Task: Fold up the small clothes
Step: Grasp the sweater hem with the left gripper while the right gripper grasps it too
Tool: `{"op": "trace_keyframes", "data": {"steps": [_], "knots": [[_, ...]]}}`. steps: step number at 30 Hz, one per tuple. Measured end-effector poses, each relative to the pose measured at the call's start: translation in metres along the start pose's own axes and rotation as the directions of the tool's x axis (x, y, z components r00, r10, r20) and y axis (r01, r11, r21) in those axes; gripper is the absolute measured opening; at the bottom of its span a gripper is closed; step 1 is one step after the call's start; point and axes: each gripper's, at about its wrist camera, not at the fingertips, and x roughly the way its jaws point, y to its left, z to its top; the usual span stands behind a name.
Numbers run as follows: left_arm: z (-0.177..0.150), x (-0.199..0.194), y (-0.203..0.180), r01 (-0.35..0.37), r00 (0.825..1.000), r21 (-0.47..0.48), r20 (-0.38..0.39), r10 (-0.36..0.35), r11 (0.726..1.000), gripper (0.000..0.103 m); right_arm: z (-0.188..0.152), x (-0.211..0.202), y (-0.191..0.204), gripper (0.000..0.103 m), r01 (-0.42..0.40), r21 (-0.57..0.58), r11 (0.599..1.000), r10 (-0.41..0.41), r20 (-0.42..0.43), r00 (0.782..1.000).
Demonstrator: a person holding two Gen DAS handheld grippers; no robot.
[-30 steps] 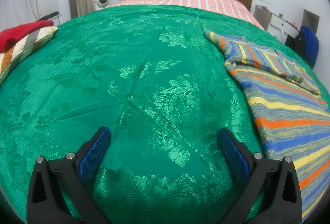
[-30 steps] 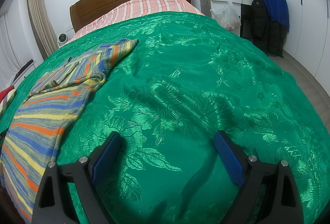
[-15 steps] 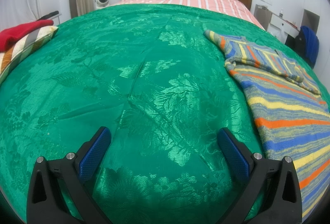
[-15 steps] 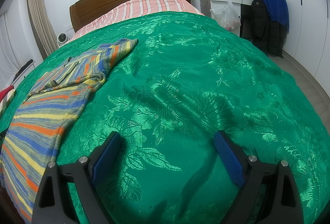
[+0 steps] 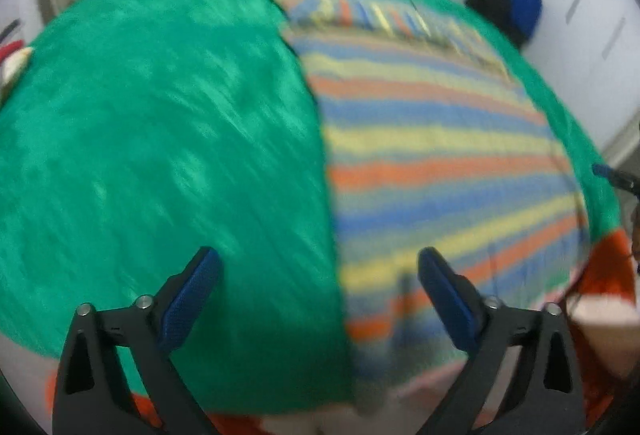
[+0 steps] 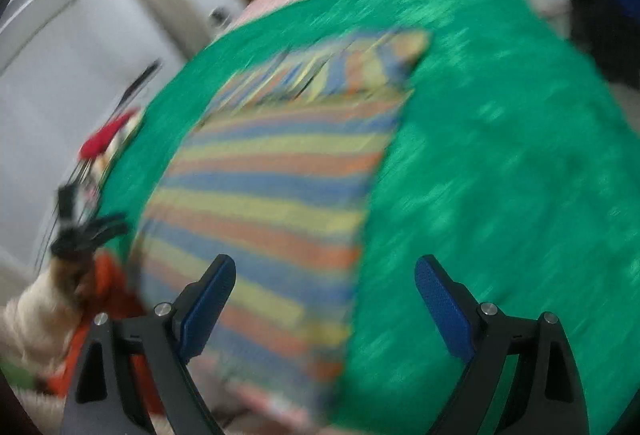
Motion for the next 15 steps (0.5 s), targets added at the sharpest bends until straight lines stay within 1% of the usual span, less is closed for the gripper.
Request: {"op": "trace_keyframes", "data": {"steps": [1,2,3,4,5,6,7,8,9,10,11,12,13,14,15], "knots": [[-0.006,0.004,-0.007,0.003,1.000,0.011,-0.031,-0.003,1.000,0.080,-0.014,0.007,0.012,0.091,0.002,-0.022,1.000,-0.004,-0.059,0.998],[-0.011,0.007,-0.014,-0.004,0.998,0.026,-0.055,0.005,1.000,0.079,-0.023,0.012,0.016,0.089,0.011,-0.027,1.000,-0.014,-0.100,0.995],[-0.018,0.007,-0.023,-0.032,0.997,0.054,-0.070,0.036,0.998,0.079,-0.033,0.018,0.019,0.087,0.027,-0.024,0.999,-0.030,-0.150,0.988],[-0.022,0.007,-0.028,-0.045,0.996,0.070,-0.079,0.051,0.997,0.078,-0.045,0.024,0.019,0.085,0.047,-0.011,0.999,-0.048,-0.201,0.978],[-0.026,0.007,-0.032,-0.053,0.994,0.080,-0.096,0.061,0.995,0.076,-0.052,0.024,0.018,0.082,0.055,0.002,0.999,-0.053,-0.223,0.973],[-0.027,0.007,-0.033,-0.054,0.992,0.077,-0.112,0.063,0.996,0.072,-0.059,0.025,0.015,0.081,0.058,0.020,0.998,-0.052,-0.236,0.970],[-0.030,0.008,-0.034,-0.054,0.990,0.070,-0.126,0.063,0.996,0.065,-0.065,0.025,0.013,0.078,0.055,0.043,0.998,-0.044,-0.236,0.971],[-0.031,0.009,-0.034,-0.056,0.989,0.066,-0.135,0.064,0.996,0.059,-0.069,0.026,0.009,0.070,0.041,0.068,0.997,-0.024,-0.232,0.972],[-0.032,0.011,-0.034,-0.058,0.987,0.065,-0.149,0.067,0.996,0.043,-0.071,0.030,0.006,0.049,0.028,0.087,0.996,-0.007,-0.236,0.972],[-0.031,0.012,-0.032,-0.053,0.984,0.062,-0.164,0.063,0.997,0.014,-0.071,0.035,0.004,0.035,0.010,0.102,0.995,0.016,-0.258,0.966],[-0.031,0.013,-0.030,-0.035,0.982,0.051,-0.184,0.044,0.998,0.004,-0.072,0.040,0.004,0.005,-0.004,0.107,0.994,0.034,-0.281,0.959],[-0.031,0.011,-0.026,0.001,0.979,0.018,-0.202,0.003,1.000,0.004,-0.073,0.042,0.003,0.006,-0.008,0.108,0.994,0.040,-0.298,0.954],[-0.028,0.005,-0.021,0.027,0.979,-0.016,-0.202,-0.030,1.000,0.004,-0.071,0.042,0.003,0.006,-0.009,0.112,0.994,0.043,-0.304,0.952],[-0.026,-0.001,-0.018,0.051,0.978,-0.039,-0.199,-0.058,0.998,0.003,-0.068,0.035,0.001,0.006,-0.030,0.128,0.991,0.066,-0.293,0.954],[-0.021,-0.013,-0.012,0.098,0.977,-0.079,-0.182,-0.111,0.992,0.003,-0.062,0.025,-0.001,0.006,-0.054,0.148,0.988,0.093,-0.266,0.959]]}}
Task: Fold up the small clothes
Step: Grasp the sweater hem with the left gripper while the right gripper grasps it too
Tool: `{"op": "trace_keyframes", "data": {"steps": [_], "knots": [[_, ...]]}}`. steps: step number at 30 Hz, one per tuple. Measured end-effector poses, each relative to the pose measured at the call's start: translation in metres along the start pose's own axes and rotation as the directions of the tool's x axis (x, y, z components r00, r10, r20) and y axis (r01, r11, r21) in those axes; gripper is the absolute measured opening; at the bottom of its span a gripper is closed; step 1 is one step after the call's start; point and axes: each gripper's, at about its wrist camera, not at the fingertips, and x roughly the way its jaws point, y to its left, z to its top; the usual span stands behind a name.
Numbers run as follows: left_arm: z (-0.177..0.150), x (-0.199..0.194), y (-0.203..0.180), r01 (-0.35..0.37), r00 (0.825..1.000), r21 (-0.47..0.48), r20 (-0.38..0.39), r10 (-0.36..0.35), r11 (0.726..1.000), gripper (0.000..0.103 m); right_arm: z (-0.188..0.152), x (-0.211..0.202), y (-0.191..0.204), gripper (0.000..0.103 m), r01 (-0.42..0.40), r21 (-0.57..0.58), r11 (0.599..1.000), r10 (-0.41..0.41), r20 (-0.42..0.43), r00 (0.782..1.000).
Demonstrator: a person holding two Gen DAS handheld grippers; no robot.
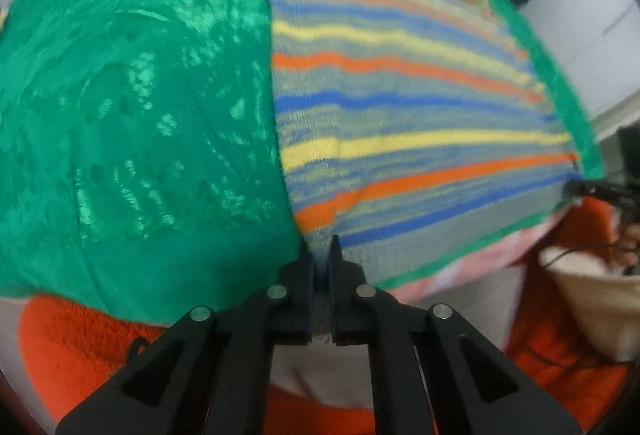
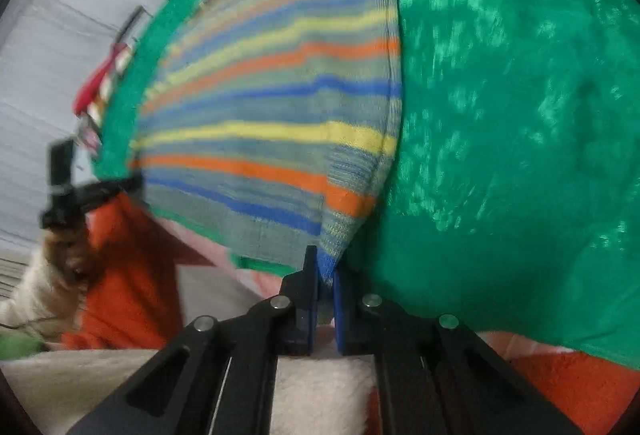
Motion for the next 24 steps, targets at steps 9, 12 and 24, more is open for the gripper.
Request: {"op": "trace_keyframes", "data": {"steps": [9,12,24], "knots": [[0.120,-0.040,0.035,0.203,0.960,-0.130,0.220,-0.171,0.971,0.003,0.090,-0.072,-0.006,0.006,-0.126,0.006,0.992,0.119,0.303,0.945],[0.180,-0.025,0.050,0.212,0.953,-0.166,0.255,-0.166,0.963,0.003,0.142,-0.066,-0.018,0.006,-0.146,0.028,0.989,0.125,0.371,0.920],[0.352,0.053,0.070,0.133,0.969,-0.257,0.235,-0.072,0.957,0.004,0.341,-0.005,-0.076,0.006,-0.125,0.164,0.978,0.046,0.418,0.907]]}}
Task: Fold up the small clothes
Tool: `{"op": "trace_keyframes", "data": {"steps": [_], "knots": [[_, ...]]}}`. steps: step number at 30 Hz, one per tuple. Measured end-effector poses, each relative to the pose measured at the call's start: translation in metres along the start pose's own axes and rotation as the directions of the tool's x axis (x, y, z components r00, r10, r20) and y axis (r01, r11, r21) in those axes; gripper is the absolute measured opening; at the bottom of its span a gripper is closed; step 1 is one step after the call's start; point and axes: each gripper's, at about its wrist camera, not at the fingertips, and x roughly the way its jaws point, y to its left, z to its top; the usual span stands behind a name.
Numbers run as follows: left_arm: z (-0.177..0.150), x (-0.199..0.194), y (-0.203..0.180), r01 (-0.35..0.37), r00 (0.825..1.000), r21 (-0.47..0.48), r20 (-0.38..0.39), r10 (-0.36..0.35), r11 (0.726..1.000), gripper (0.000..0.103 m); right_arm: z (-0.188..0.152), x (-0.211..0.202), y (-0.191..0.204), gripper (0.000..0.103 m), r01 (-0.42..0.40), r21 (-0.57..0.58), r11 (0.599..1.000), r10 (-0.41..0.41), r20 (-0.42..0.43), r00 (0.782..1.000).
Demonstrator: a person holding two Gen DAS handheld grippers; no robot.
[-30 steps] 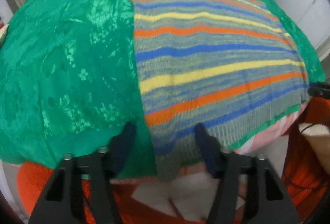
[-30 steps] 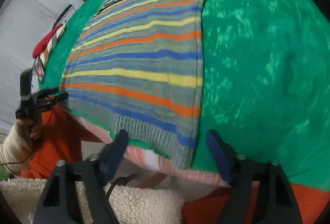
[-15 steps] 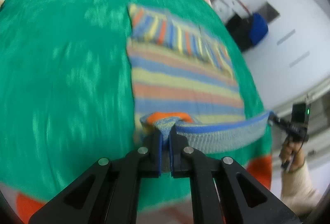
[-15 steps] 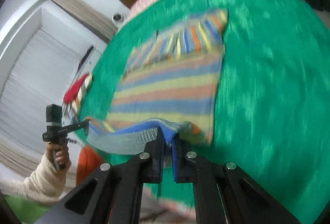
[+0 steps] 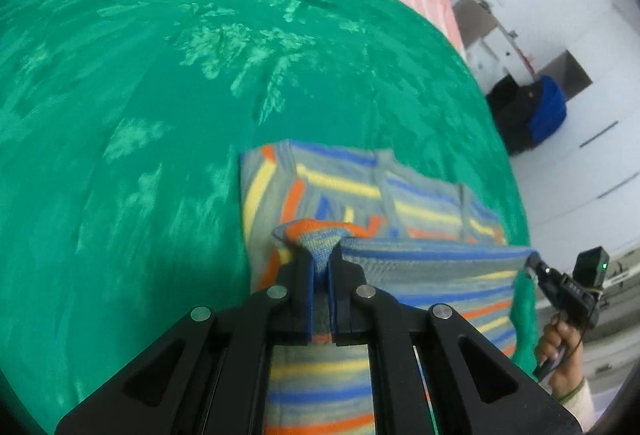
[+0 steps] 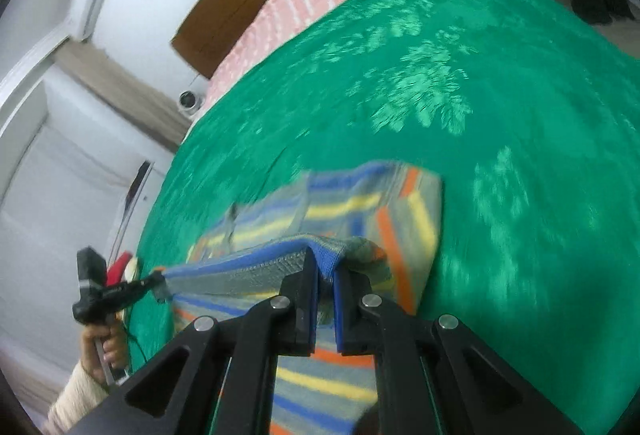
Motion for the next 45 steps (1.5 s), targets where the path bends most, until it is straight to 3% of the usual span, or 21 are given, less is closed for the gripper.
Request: {"op": "trace_keyframes", "data": {"steps": [2,3,4,6,9,12,14,15,16,18,20,21,25,28,31,35,37,39,41,43,45], "knots": [[0.009,0.010,0.004,-0.015,1.000,-0.018,0.007,0.015,1.000,0.008,0.011,0.018,-0.012,0.007,-0.001,0.018,1.000,0.001,-0.020,1.000],[0.015,0.013,0.009,-0.044,0.999,-0.048,0.024,0.045,0.998,0.020,0.016,0.027,-0.019,0.010,-0.009,0.035,0.999,0.010,-0.033,0.999],[0.019,0.013,0.015,-0.066,0.997,-0.079,0.044,0.070,0.995,0.048,0.019,0.036,-0.027,0.011,-0.021,0.064,0.998,0.024,-0.040,0.999],[0.016,-0.006,0.033,-0.078,0.987,-0.176,0.127,0.101,0.981,0.076,0.023,0.035,-0.042,0.026,0.012,0.129,0.992,-0.014,0.011,1.000],[-0.004,-0.039,0.049,-0.039,0.976,-0.189,0.203,0.078,0.981,0.076,0.024,-0.001,-0.042,0.028,0.029,0.129,0.991,-0.047,0.143,0.989],[-0.039,-0.057,0.035,-0.058,0.977,-0.041,0.204,0.066,0.997,0.076,0.025,-0.021,-0.014,0.029,0.105,-0.027,0.994,-0.102,0.111,0.989],[-0.075,-0.061,0.017,-0.071,0.981,0.121,0.191,0.047,0.990,0.076,0.016,-0.012,0.021,0.029,0.078,-0.160,0.984,-0.084,-0.026,0.996],[-0.098,-0.058,0.006,-0.113,0.981,0.219,0.182,0.073,0.969,0.077,0.011,-0.001,0.034,0.029,0.055,-0.196,0.979,-0.076,-0.100,0.992],[-0.112,-0.052,0.002,-0.154,0.978,0.268,0.176,0.109,0.951,0.077,0.004,0.016,0.049,0.029,0.026,-0.231,0.973,-0.073,-0.198,0.978],[-0.143,-0.034,0.003,-0.241,0.968,0.341,0.149,0.201,0.909,0.077,-0.009,0.061,0.074,0.029,0.008,-0.276,0.961,-0.115,-0.374,0.920],[-0.159,-0.029,0.014,-0.248,0.966,0.327,0.150,0.209,0.912,0.076,-0.010,0.112,0.087,0.029,0.074,-0.293,0.953,-0.202,-0.434,0.878],[-0.170,-0.035,0.019,-0.238,0.964,0.314,0.196,0.182,0.919,0.077,-0.004,0.126,0.089,0.029,0.091,-0.285,0.954,-0.212,-0.427,0.879],[-0.181,-0.039,0.028,-0.218,0.960,0.300,0.238,0.148,0.929,0.079,0.040,0.153,0.112,0.029,0.111,-0.212,0.971,-0.147,-0.162,0.976],[-0.184,-0.038,0.027,-0.224,0.956,0.303,0.252,0.149,0.926,0.079,0.041,0.144,0.137,0.029,0.049,-0.168,0.985,-0.061,-0.063,0.996],[-0.186,-0.037,0.027,-0.232,0.950,0.305,0.275,0.147,0.924,0.080,0.016,0.143,0.173,0.029,-0.007,-0.279,0.960,-0.040,-0.160,0.986],[-0.191,-0.036,0.024,-0.244,0.945,0.309,0.288,0.154,0.919,0.080,-0.035,0.171,0.231,0.030,-0.157,-0.435,0.887,-0.057,-0.439,0.897],[-0.191,-0.035,0.023,-0.244,0.945,0.308,0.288,0.155,0.920,0.081,-0.051,0.199,0.255,0.030,-0.175,-0.498,0.849,-0.102,-0.479,0.872],[-0.189,-0.034,0.023,-0.248,0.944,0.308,0.287,0.159,0.918,0.081,-0.058,0.231,0.273,0.030,-0.157,-0.528,0.835,-0.128,-0.462,0.877],[-0.189,-0.034,0.022,-0.252,0.944,0.308,0.287,0.163,0.917,0.081,-0.060,0.253,0.286,0.030,-0.127,-0.548,0.827,-0.114,-0.385,0.916],[-0.189,-0.032,0.022,-0.252,0.944,0.308,0.286,0.164,0.917,0.081,-0.062,0.249,0.295,0.030,-0.123,-0.556,0.822,-0.070,-0.313,0.947],[-0.189,-0.032,0.022,-0.251,0.944,0.308,0.287,0.162,0.918,0.081,-0.062,0.236,0.298,0.031,-0.152,-0.542,0.826,-0.008,-0.281,0.960]]}}
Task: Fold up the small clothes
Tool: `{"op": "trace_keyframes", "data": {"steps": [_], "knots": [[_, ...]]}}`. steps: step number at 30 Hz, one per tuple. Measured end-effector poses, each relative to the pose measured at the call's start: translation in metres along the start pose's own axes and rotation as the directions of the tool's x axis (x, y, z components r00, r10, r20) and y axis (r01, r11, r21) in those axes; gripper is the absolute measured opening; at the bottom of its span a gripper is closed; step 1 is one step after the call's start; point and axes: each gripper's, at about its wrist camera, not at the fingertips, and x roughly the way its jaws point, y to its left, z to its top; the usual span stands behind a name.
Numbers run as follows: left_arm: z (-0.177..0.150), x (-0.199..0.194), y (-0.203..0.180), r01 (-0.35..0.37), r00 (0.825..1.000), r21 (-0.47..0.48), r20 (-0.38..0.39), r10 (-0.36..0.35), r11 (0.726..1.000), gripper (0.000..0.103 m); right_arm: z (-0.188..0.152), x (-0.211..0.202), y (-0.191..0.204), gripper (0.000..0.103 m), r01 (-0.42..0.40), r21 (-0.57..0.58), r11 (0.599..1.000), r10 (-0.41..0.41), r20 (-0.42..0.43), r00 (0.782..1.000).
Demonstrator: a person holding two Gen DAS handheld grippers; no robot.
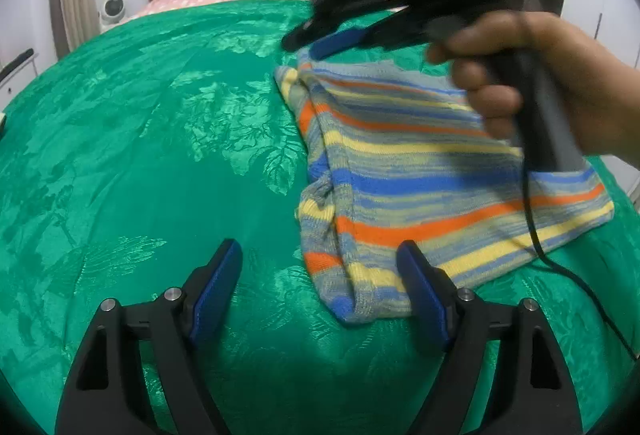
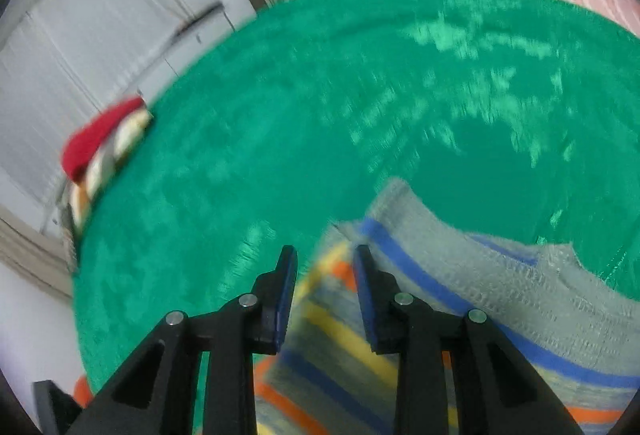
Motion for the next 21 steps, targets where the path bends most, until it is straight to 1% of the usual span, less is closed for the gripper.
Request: {"op": "trace_keyframes", "data": {"steps": [2,3,5,7,8,9,10,12,13,16,18,19,21], "knots": [[0.000,0.000,0.000,-0.001,1.000,0.000,0.000,0.001,1.000,0.081,-0.006,-0.025,-0.001,0.037,-0.006,-0.011,1.000,0.007,0.026,1.000],[0.000,0.000,-0.001,-0.002,1.000,0.001,0.000,0.002,1.000,0.081,-0.008,-0.030,0.003,0.042,0.003,-0.020,1.000,-0.003,0.035,0.999],[0.000,0.000,-0.001,-0.005,1.000,0.003,0.000,0.005,1.000,0.082,-0.024,-0.059,-0.001,0.047,0.040,-0.055,0.998,-0.037,0.055,0.998],[0.000,0.000,-0.002,-0.007,1.000,0.004,0.000,0.007,1.000,0.082,-0.043,-0.076,-0.007,0.047,0.068,-0.075,0.995,-0.064,0.055,0.996],[0.000,0.000,-0.002,-0.008,1.000,0.004,0.000,0.008,1.000,0.082,-0.059,-0.089,-0.014,0.047,0.086,-0.086,0.993,-0.082,0.048,0.995],[0.000,0.000,-0.002,-0.008,1.000,0.004,0.000,0.008,1.000,0.082,-0.067,-0.094,-0.017,0.047,0.092,-0.087,0.992,-0.089,0.045,0.995],[0.000,0.000,-0.003,-0.008,1.000,0.004,0.000,0.008,1.000,0.082,-0.086,-0.107,-0.022,0.047,0.108,-0.087,0.990,-0.104,0.046,0.993],[0.000,0.000,-0.002,-0.008,1.000,0.005,0.000,0.008,1.000,0.082,-0.113,-0.123,-0.030,0.047,0.137,-0.080,0.987,-0.133,0.050,0.990],[0.000,0.000,-0.002,-0.008,1.000,0.004,0.000,0.008,1.000,0.082,-0.134,-0.132,-0.039,0.047,0.156,-0.063,0.986,-0.153,0.056,0.987],[0.000,0.000,-0.002,-0.006,1.000,0.003,0.001,0.006,1.000,0.082,-0.182,-0.159,-0.065,0.047,0.216,0.015,0.976,-0.217,0.060,0.974],[0.000,0.001,-0.002,-0.004,1.000,0.002,0.002,0.004,1.000,0.082,-0.221,-0.177,-0.082,0.047,0.279,0.066,0.958,-0.283,0.052,0.958],[0.000,0.001,-0.002,-0.003,1.000,0.001,0.002,0.003,1.000,0.082,-0.247,-0.189,-0.092,0.047,0.316,0.097,0.944,-0.321,0.042,0.946],[0.000,0.001,-0.001,-0.001,1.000,-0.001,0.004,0.001,1.000,0.083,-0.276,-0.207,-0.104,0.047,0.346,0.138,0.928,-0.356,0.049,0.933]]}}
